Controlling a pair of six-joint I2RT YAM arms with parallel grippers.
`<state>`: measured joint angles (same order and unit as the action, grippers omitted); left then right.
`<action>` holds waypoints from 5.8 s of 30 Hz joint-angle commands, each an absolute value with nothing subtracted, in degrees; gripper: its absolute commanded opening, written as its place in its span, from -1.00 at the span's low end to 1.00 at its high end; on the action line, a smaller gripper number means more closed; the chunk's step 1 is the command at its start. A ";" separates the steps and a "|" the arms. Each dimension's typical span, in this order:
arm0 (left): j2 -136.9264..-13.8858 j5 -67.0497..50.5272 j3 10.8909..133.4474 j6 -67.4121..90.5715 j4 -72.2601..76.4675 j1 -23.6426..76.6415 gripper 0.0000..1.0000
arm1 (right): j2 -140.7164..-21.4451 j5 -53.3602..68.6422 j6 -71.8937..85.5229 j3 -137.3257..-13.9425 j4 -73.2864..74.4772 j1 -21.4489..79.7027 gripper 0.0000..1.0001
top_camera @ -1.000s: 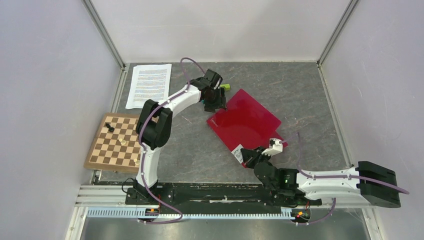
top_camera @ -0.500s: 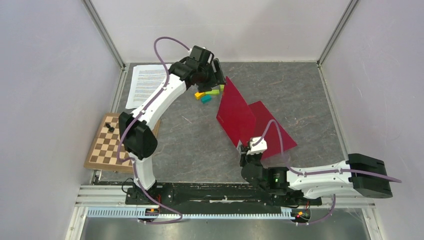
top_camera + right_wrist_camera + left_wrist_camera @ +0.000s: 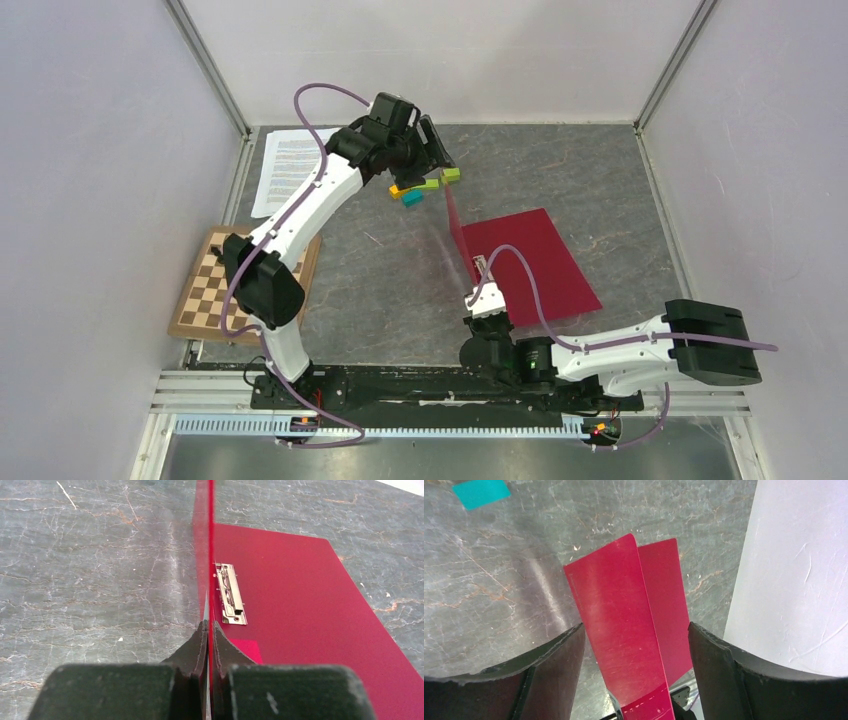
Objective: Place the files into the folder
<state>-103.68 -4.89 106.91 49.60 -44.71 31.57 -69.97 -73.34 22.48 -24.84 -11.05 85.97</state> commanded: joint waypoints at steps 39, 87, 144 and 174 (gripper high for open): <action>-90.78 -11.25 81.65 31.29 -43.40 26.16 -0.95 | -57.46 -47.38 16.80 -47.46 12.41 94.71 0.84; -71.19 -1.77 56.15 47.20 -37.19 27.91 -0.10 | -91.67 -27.65 29.10 -41.71 5.64 62.14 0.84; -77.19 13.97 33.40 69.61 -28.83 41.18 -0.95 | -84.94 -23.33 30.49 -45.70 13.44 63.43 -0.51; -77.66 13.99 32.33 70.58 -28.21 41.20 -0.95 | -91.09 -28.81 31.14 -50.98 18.34 66.72 -0.60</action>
